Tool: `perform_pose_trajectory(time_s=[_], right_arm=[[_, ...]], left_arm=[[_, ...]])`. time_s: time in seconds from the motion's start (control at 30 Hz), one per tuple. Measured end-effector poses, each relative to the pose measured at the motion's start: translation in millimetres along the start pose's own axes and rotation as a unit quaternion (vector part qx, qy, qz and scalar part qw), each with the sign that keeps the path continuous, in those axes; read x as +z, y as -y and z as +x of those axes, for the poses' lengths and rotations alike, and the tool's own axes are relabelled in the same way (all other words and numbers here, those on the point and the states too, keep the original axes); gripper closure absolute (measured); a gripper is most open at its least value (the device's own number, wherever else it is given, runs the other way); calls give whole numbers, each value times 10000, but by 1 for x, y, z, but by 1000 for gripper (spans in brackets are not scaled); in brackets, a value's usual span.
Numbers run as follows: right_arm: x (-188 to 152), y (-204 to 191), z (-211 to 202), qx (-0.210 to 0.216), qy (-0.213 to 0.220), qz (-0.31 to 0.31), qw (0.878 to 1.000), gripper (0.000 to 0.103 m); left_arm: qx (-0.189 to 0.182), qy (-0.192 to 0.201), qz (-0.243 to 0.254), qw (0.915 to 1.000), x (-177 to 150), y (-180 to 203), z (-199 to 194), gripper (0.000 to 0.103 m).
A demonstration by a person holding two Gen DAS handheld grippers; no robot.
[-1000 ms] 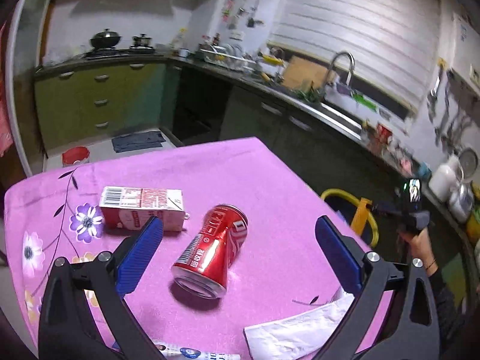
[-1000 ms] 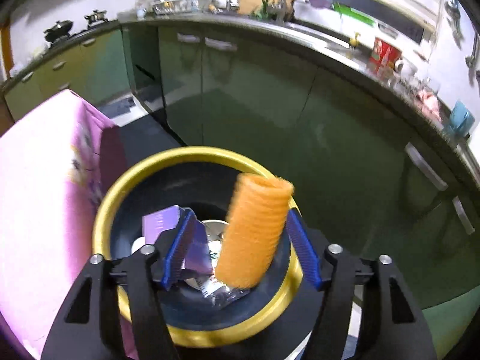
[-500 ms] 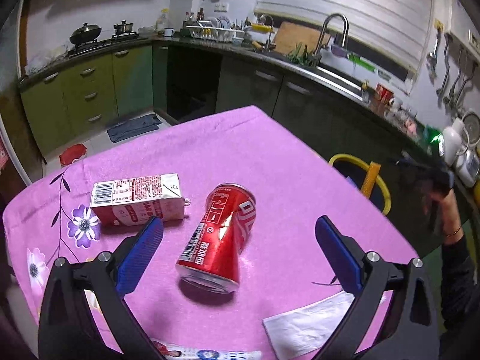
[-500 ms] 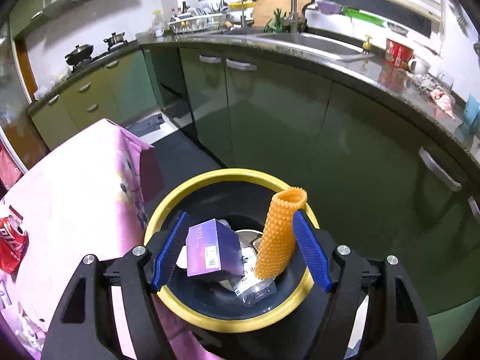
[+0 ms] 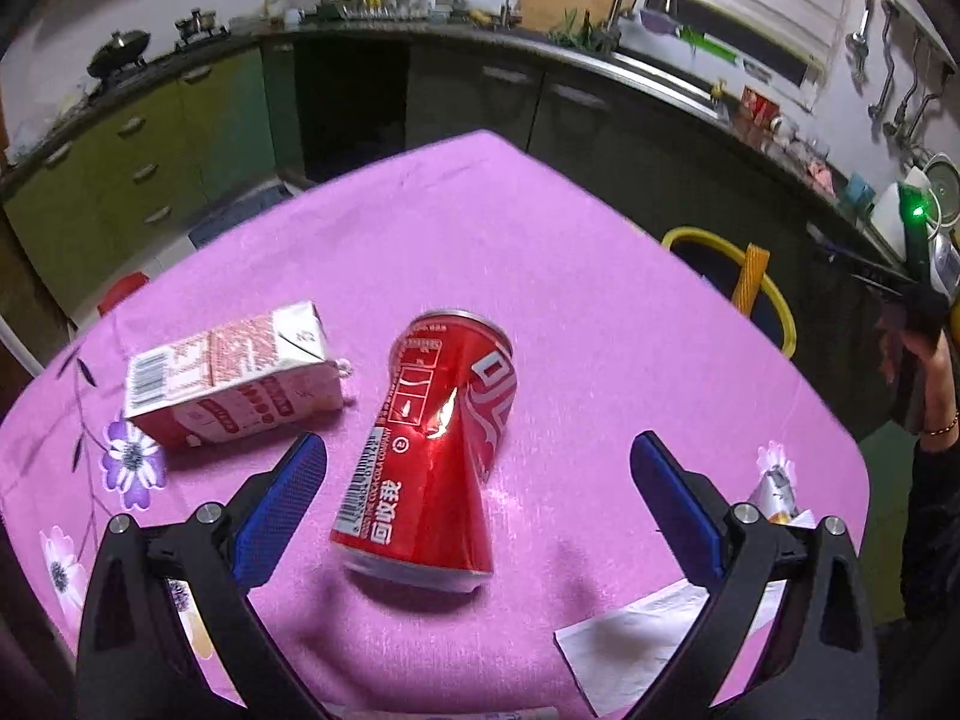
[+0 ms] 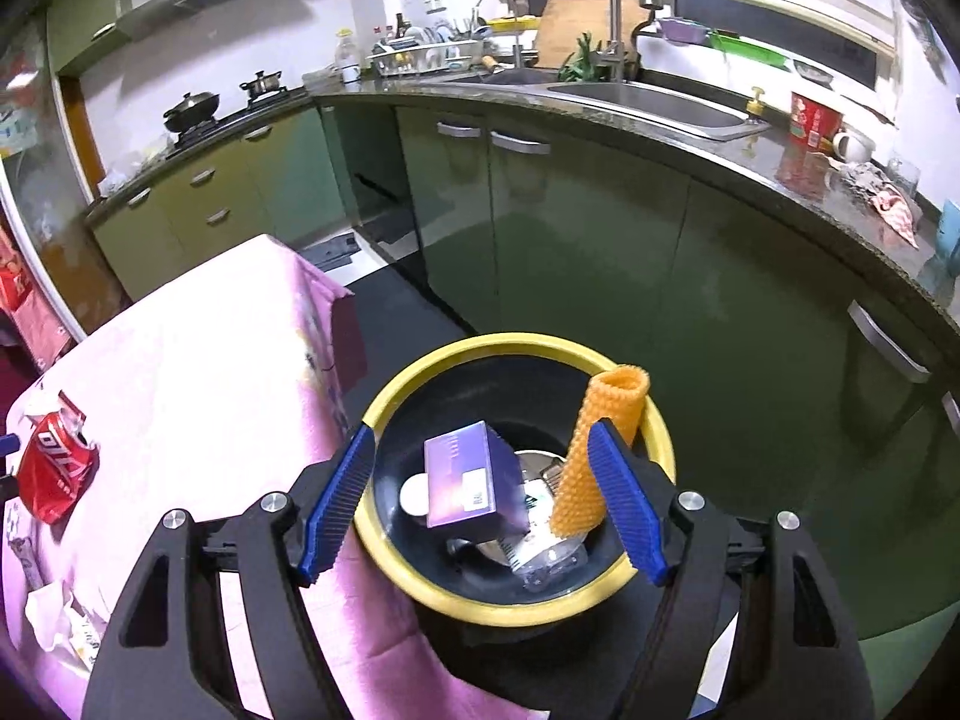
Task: Collect trash
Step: 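Grasp the red cola can with the left gripper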
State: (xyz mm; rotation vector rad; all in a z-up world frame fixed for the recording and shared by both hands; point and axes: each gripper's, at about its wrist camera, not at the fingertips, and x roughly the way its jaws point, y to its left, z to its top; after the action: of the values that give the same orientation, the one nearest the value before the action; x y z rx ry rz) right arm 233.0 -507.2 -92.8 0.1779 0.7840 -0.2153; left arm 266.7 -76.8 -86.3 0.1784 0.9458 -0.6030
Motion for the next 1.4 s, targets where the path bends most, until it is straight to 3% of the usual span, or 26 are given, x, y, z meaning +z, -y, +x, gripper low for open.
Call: perform_pose_trajectory(time_s=[0.23,0.63,0.73,0.8,1.03,1.1,1.4], right_arm=[[-6,-11,7,108,-166,-162,9997,28],[-8,-18,13,187,-288,-287,9990,27],[-10,-17,16,196,-316,-280,9989,27],[-10,-17,18,203,-343,-280,9988,27],[-12,-20,19,237,-360,-314,9986,27],[-12,-21,19,247,-368,-328,9985,27],[-13,-27,14,323,-341,-380,9982,27]], left_arm=[[-249,-548,-237,9979,3,-8,32,6],[198,-1010,214,9945,15,9,60,7],[317,-999,146,9944,16,6,61,18],[331,-1037,96,9940,17,3,63,34],[424,-1140,23,9926,16,-2,68,46],[447,-1115,-5,9928,16,-2,66,54],[337,-857,-78,9957,21,1,50,54]])
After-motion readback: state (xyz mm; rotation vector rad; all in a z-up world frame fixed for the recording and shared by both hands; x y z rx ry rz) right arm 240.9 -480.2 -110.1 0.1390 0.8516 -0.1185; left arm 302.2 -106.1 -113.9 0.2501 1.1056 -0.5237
